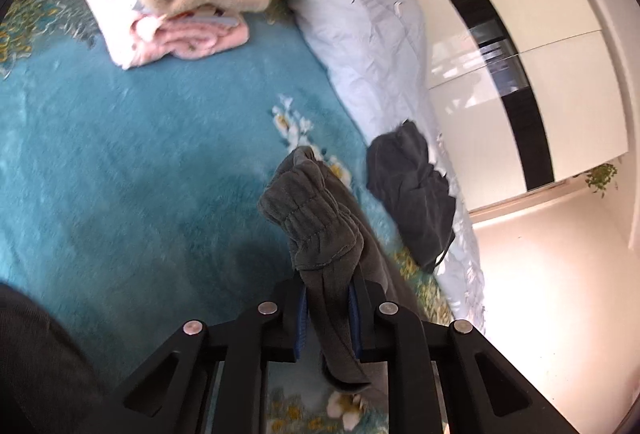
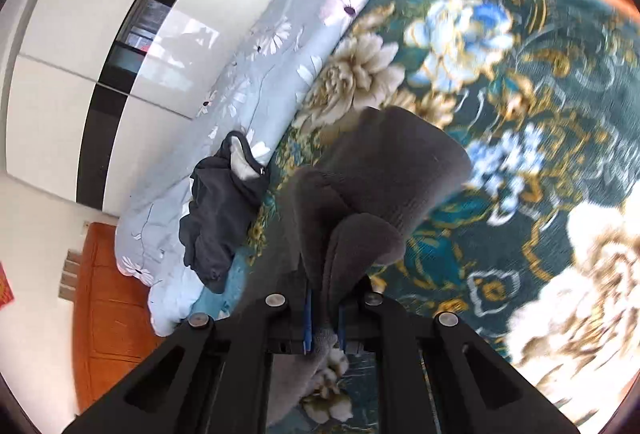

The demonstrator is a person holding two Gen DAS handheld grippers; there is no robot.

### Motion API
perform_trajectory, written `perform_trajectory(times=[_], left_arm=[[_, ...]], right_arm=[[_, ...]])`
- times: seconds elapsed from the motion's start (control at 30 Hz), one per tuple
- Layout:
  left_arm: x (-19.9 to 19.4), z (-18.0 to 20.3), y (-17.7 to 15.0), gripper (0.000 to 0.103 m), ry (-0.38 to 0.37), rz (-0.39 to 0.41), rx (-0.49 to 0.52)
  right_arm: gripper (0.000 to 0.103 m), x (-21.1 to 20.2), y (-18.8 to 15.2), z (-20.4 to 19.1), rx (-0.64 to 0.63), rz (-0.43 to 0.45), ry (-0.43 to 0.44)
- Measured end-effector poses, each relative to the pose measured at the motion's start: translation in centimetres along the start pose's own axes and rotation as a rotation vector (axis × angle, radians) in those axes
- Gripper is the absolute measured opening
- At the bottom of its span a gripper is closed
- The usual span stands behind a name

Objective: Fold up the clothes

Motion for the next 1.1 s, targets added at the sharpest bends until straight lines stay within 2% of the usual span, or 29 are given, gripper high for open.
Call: perform_trajectory(times=[0.1, 0.17, 0.33, 0.47, 0.6, 0.8, 0.83, 0.97, 1.03, 1.1], left_arm=[[1.3, -1.0, 0.5, 0.018, 0.047, -0.065, -0.089], [2.0, -1.0, 0.9, 0.018, 0.073, -0.086, -0.105], [4.2, -0.1, 2.6, 0.019, 0.110, -0.134, -0.159], [6.9, 1.4, 4.6, 0.020, 0.134, -0.166, -0.204], [9.7, 2.4, 6.8, 0.020, 0.163, -0.195, -0.253], [14.3, 2.9, 9.4, 0.024, 0.217, -0.222, -0.289], [14.8, 3.1, 9.8, 0.027, 0.218, -0.221, -0.288], [15.8, 4.0, 10.4, 0.050, 0.223, -0.198, -0.206], [15.7, 4.7, 10.3, 0.056, 0.205, -0.201, -0.156], [14.9, 5.1, 10.0, 0.059, 0.180, -0.192, -0.130]], right_arm=[[0.009, 0.3, -0.4, 1.8, 0.072, -0.026, -0.029], [0.009, 1.4, -0.5, 2.4, 0.121, -0.044, -0.034], [0.009, 4.6, 2.3, 0.1, 0.122, -0.078, -0.055], [0.009, 9.3, 5.8, -2.0, 0.170, -0.111, -0.035], [0.009, 14.5, 9.0, -4.9, 0.159, -0.139, -0.079], [0.009, 20.5, 10.9, -6.2, 0.215, -0.168, -0.131], [0.010, 21.3, 11.0, -6.2, 0.228, -0.168, -0.135], [0.018, 23.5, 10.9, -6.0, 0.241, -0.176, -0.103], [0.029, 23.9, 10.9, -6.3, 0.218, -0.183, -0.066], [0.045, 23.8, 11.0, -6.8, 0.194, -0.174, -0.011]])
Point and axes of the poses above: each gripper's, at about its wrist camera, not at the fingertips, and x roughly the way its jaws point, z to its right, y to its top, the point moved 3 cm from there along x, roughly the way its jaws point, and after that the axes turned 11 degrees about -x, right-handed, at the moved point
